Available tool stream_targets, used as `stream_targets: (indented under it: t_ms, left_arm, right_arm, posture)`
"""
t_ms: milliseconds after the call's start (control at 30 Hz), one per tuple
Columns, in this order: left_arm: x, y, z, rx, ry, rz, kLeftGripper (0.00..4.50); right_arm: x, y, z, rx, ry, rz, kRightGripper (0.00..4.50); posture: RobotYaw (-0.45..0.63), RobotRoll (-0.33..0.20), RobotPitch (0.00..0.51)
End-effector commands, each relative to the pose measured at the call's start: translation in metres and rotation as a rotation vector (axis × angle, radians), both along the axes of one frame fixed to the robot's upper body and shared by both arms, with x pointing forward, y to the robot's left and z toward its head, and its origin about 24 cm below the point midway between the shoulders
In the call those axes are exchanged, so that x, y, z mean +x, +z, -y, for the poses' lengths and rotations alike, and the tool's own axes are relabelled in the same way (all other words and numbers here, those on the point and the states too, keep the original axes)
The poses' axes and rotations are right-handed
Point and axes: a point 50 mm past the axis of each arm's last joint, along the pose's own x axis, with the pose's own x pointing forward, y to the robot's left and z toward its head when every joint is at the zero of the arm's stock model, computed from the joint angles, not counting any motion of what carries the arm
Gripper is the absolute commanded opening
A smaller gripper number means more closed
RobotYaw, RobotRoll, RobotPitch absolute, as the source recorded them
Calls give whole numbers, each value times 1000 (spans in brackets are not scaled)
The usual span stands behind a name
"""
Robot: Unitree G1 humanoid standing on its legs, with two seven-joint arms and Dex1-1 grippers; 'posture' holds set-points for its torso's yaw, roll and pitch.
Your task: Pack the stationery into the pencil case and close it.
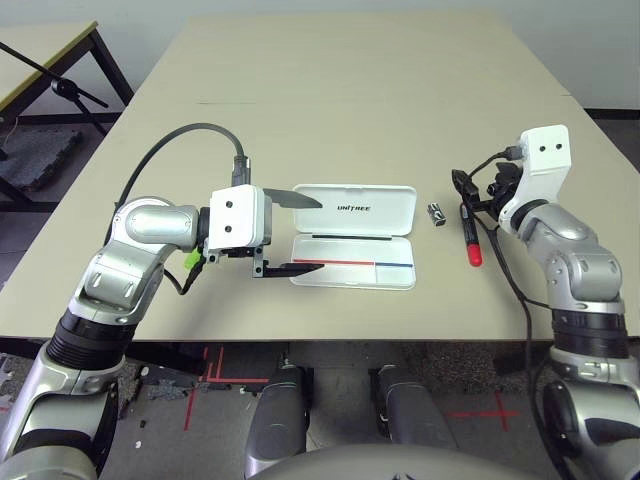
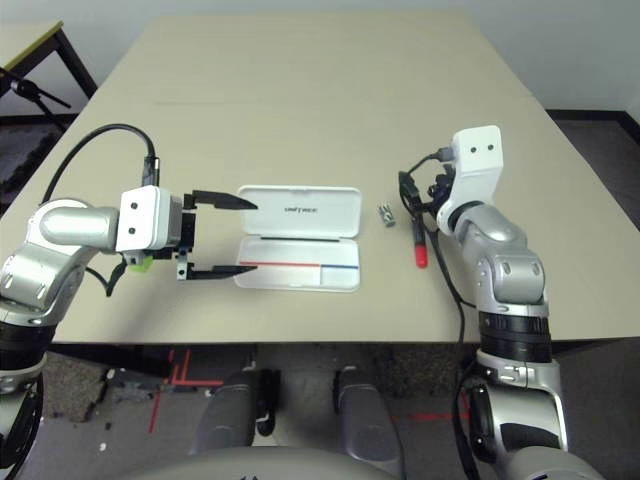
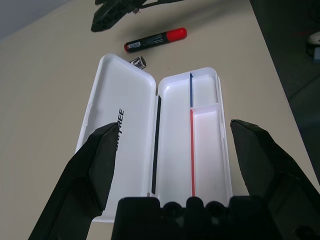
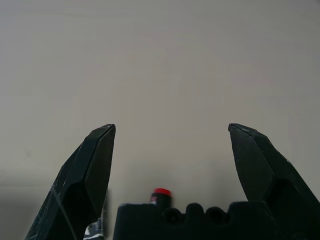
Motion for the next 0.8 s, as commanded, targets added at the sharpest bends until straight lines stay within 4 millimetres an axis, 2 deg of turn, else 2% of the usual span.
stream_targets:
  t_ms: [33,200,400,800]
  left_arm:
    - [2,0,4,14,-23,10,4483]
    - [4,-1,6,13,-28,14,4483]
    - [5,-1,9,14,-33,17,4483]
    - [2,-1,9,21,-36,17,4483]
  right_arm:
    - [-15,-1,0,-18,-90,-10,4500]
    - [-27,-14,-1,-22,-132,-60,4500]
    - [-33,-27,-8,-6,-101,-129,4500]
    - [-41,-49,-9,3,-88,-230,4500]
  posture:
    - [-46,0,112]
    - [-48,0,109]
    - [-45,0,105]
    - [-32,0,108]
